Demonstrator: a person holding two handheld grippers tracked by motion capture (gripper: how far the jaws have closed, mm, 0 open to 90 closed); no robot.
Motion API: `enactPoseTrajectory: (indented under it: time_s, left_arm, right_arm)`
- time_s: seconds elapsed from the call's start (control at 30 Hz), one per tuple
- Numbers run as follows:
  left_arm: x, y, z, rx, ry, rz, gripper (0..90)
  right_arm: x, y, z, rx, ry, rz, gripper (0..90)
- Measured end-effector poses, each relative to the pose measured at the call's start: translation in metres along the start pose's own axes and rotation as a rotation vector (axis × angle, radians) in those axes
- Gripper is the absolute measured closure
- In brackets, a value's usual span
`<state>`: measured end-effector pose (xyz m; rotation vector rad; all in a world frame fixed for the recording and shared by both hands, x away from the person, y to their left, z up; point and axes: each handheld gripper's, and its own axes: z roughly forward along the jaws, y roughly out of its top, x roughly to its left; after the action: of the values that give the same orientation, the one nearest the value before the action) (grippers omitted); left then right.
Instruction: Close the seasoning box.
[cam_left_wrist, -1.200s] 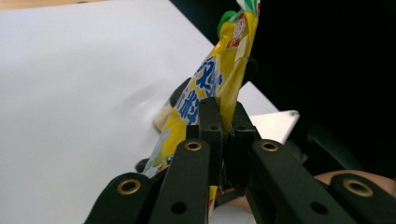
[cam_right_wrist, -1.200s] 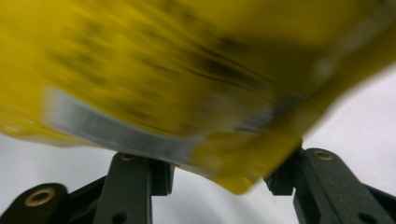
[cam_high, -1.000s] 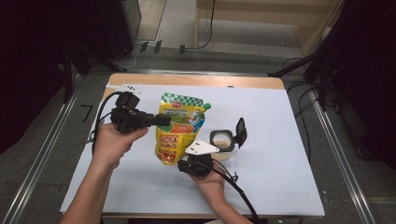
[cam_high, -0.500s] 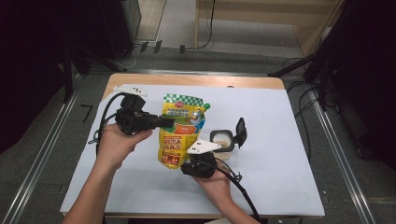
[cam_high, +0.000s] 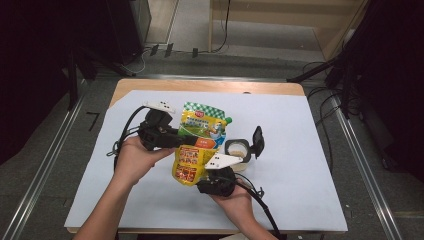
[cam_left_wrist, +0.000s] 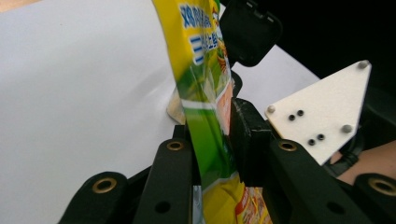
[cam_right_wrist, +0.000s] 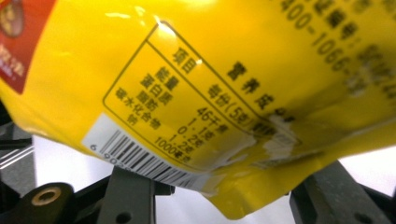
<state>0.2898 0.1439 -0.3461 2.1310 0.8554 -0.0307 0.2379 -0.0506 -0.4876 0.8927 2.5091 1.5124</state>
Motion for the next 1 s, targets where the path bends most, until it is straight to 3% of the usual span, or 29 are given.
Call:
enactPoseTrajectory:
  time_s: [0.33, 0.53, 1.0]
  left_arm:
    - [-0.009, 0.0, 0.014, 0.026, 0.03, 0.044, 70.1]
    - [-0.009, -0.001, 0.016, 0.037, 0.032, 0.038, 70.4]
    - [-0.012, 0.0, 0.021, 0.058, 0.023, 0.034, 70.9]
  right_arm:
    - [0.008, 0.004, -0.003, -0.004, 0.048, 0.007, 57.9]
    - [0.01, 0.006, -0.005, -0.007, 0.087, 0.025, 56.3]
    - [0.017, 0.009, -0.008, 0.005, 0.122, 0.025, 52.3]
